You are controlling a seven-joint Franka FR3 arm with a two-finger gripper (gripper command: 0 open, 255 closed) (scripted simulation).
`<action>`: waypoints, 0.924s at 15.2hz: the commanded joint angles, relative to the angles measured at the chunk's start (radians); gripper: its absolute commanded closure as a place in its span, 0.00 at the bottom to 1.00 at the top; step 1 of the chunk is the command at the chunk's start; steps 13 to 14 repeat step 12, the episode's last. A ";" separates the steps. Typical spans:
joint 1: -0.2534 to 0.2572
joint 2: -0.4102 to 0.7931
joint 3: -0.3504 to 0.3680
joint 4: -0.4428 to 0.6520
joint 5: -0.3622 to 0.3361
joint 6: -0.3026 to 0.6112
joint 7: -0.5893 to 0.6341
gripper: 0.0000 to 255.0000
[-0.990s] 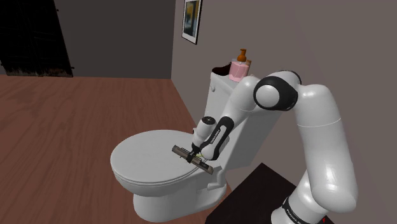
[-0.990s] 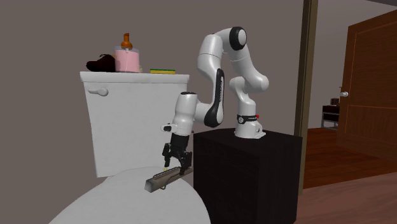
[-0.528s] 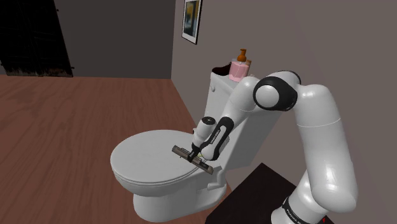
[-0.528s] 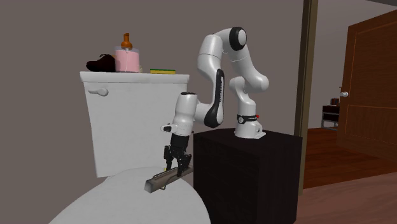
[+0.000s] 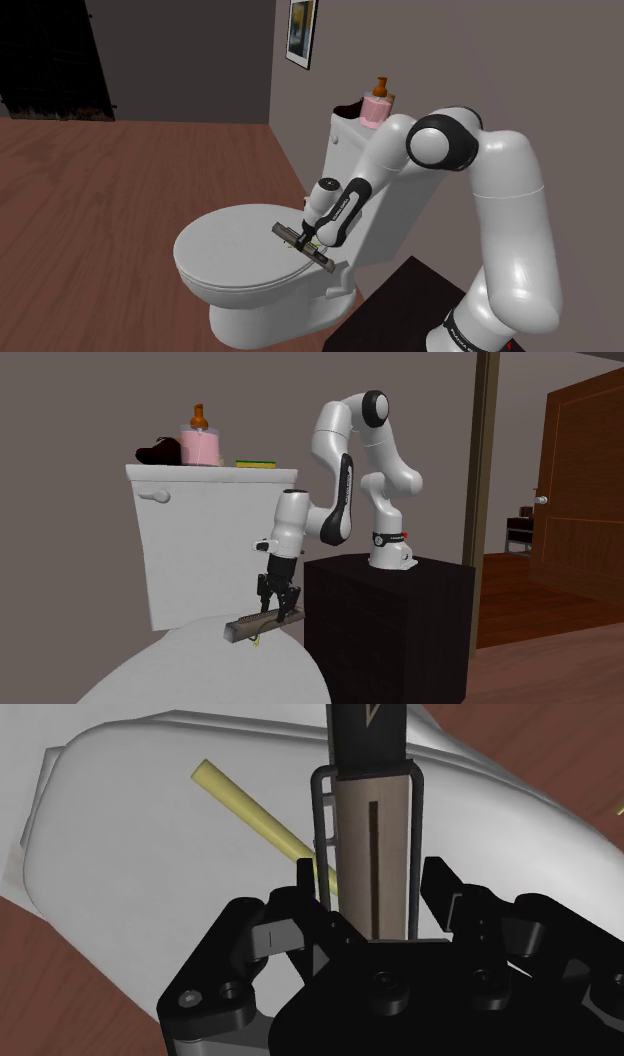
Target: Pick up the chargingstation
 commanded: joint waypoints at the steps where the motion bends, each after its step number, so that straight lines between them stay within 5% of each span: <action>1: 0.001 -0.031 0.001 -0.013 0.000 -0.018 0.000 1.00; 14: -0.013 -0.162 0.018 -0.049 0.007 -0.113 -0.017 1.00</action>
